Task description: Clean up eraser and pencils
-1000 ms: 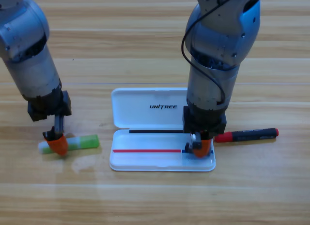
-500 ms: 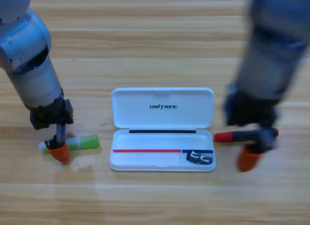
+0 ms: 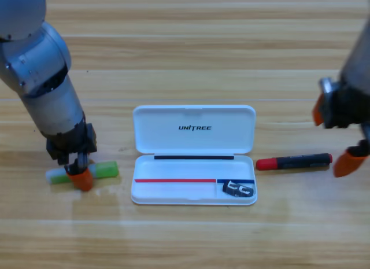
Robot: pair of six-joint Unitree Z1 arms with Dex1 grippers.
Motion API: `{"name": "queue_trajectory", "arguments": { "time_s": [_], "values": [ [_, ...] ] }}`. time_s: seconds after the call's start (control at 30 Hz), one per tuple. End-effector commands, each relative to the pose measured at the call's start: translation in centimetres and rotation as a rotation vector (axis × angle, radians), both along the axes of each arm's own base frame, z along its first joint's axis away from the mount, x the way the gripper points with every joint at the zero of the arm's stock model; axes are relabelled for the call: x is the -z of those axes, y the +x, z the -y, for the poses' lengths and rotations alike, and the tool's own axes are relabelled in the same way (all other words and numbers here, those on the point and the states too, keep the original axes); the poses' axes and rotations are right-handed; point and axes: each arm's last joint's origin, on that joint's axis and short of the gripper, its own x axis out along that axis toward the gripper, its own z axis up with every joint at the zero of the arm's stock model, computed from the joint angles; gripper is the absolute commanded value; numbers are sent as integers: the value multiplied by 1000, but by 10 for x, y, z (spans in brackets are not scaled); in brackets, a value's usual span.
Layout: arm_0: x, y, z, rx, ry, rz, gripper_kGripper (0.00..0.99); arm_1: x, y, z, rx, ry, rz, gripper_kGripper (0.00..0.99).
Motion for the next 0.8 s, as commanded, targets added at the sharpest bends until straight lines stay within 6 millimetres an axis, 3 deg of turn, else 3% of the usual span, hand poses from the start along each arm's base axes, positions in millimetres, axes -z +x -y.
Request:
{"name": "queue_trajectory", "arguments": {
  "time_s": [0.03,0.1,0.17,0.4,0.6,0.77,0.8],
  "values": [
    [24,-5,6,28,28,-52,514,63,49,-17,24,-48,-91,979],
    [27,-5,7,53,29,-62,298,74,58,-25,16,-48,-99,979],
    [28,-4,7,95,33,-66,0,85,66,-31,7,-53,-103,971],
    [3,-9,3,111,15,-26,0,110,85,-37,-7,-81,-121,923],
    [-64,-5,10,142,-6,21,0,118,85,-34,-11,-93,-147,891],
    [-97,-6,29,182,-17,40,0,132,87,-33,-24,-111,-174,776],
    [-100,-7,31,185,-18,43,0,135,87,-34,-29,-114,-179,672]
  ]
}}
